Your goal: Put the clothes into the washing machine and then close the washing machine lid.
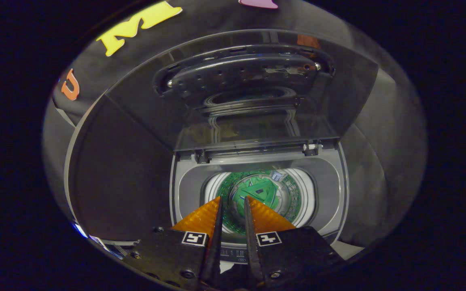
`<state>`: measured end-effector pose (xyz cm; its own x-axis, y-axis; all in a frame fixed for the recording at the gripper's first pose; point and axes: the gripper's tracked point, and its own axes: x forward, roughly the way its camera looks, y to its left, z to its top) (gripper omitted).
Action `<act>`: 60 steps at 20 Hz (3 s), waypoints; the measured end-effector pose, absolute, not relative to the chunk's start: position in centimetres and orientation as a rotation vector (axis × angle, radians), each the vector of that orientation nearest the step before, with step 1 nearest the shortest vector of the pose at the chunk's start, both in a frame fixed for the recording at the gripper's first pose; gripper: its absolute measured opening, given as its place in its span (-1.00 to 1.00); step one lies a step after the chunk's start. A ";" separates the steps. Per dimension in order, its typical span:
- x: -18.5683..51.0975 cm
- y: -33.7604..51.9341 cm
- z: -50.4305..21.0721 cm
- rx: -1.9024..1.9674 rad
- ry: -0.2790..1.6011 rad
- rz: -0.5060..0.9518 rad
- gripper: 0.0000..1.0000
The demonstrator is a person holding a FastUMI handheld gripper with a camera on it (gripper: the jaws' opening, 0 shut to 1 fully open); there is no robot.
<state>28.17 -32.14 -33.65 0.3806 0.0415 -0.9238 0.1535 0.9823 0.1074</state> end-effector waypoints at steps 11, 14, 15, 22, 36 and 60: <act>32.1 -34.3 -27.0 0.093 0.899 -0.234 0.31; 33.6 -34.9 -24.5 0.032 0.812 -0.229 0.33; 34.2 -35.0 -23.5 0.003 0.774 -0.218 0.33; 38.6 -34.3 -17.3 -0.031 0.572 -0.136 0.33; 44.8 -34.4 -15.7 0.016 0.534 -0.137 1.00; 41.0 -36.0 -22.8 -0.026 0.664 -0.275 1.00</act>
